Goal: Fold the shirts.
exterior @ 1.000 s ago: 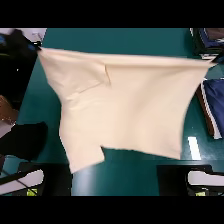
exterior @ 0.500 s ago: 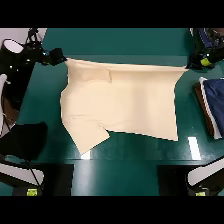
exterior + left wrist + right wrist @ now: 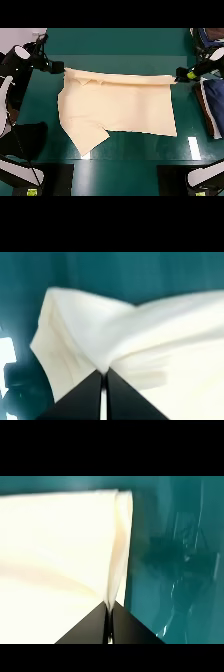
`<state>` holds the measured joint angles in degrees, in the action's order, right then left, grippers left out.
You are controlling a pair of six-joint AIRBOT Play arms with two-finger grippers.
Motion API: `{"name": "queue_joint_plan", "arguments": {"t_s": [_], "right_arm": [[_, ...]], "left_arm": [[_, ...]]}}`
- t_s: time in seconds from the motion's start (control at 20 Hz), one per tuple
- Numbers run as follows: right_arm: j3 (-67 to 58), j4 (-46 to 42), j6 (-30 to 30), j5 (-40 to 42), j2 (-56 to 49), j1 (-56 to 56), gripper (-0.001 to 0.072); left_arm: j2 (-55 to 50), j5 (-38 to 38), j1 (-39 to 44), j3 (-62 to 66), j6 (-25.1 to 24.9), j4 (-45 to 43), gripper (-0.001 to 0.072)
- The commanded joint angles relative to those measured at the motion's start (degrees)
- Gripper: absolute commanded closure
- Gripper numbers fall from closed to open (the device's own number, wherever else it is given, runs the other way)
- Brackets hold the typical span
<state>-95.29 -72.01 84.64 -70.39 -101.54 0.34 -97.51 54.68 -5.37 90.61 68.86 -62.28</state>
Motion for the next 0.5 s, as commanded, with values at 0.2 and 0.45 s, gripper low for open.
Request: {"name": "queue_joint_plan", "arguments": {"t_s": [0.2, 0.45], "right_arm": [[9.25, 0.46, 0.00, 4.15, 1.51, 5.44, 0.0692], [10.29, -0.07, 0.37, -0.66, 7.87, 3.26, 0.0380]], "left_arm": [[-0.11, 3.98, -0.15, -5.49, 3.43, -5.44, 0.0282], [3.28, 14.25, -0.15, -4.39, 9.09, -14.53, 0.0251]]}}
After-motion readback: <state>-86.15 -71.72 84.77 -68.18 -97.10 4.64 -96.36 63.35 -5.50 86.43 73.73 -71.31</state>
